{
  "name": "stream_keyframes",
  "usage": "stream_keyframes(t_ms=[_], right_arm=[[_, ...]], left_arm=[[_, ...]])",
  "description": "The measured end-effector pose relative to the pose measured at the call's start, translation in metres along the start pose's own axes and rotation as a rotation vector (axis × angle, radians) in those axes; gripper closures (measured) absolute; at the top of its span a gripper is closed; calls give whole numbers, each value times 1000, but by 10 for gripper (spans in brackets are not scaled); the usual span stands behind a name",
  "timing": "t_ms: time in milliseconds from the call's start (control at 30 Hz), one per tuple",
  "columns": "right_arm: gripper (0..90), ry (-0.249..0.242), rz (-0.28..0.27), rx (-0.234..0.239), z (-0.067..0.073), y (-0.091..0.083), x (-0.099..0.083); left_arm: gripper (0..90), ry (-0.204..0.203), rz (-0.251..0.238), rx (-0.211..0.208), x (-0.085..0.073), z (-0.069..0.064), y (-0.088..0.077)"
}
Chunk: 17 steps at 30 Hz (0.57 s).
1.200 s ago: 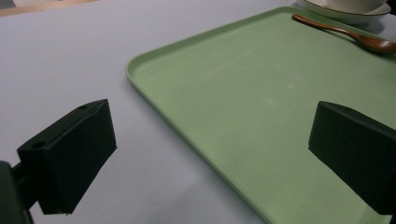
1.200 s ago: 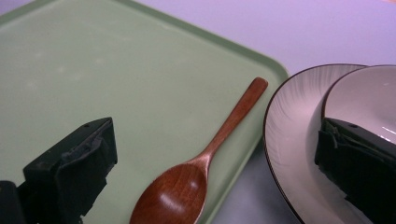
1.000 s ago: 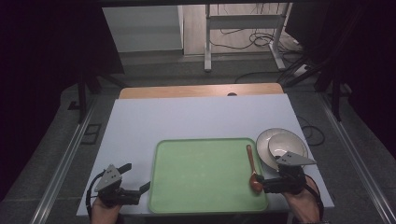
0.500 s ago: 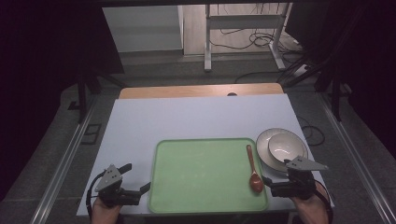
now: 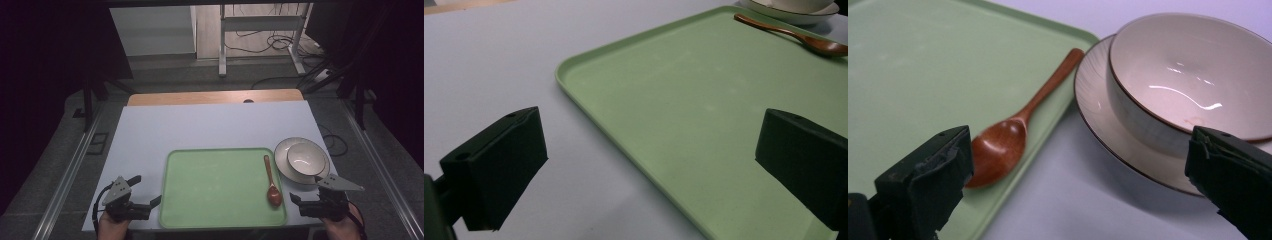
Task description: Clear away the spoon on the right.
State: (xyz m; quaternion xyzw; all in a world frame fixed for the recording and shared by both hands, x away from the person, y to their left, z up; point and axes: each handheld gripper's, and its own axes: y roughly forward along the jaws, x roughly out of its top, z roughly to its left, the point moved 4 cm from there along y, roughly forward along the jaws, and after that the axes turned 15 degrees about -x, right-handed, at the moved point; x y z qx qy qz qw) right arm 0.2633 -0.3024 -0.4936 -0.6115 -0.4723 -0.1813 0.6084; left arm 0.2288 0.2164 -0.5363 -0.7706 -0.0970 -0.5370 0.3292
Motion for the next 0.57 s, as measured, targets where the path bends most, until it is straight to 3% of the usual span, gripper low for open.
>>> stream_keyframes(t_ms=[167,567], right_arm=[[0,-7,16,-38,-7,1,-9],[0,1,51,-52,-13,9,-19]], left_arm=[[0,-2,2,-1,0,0,0],[0,-1,6,3,0,0,1]])
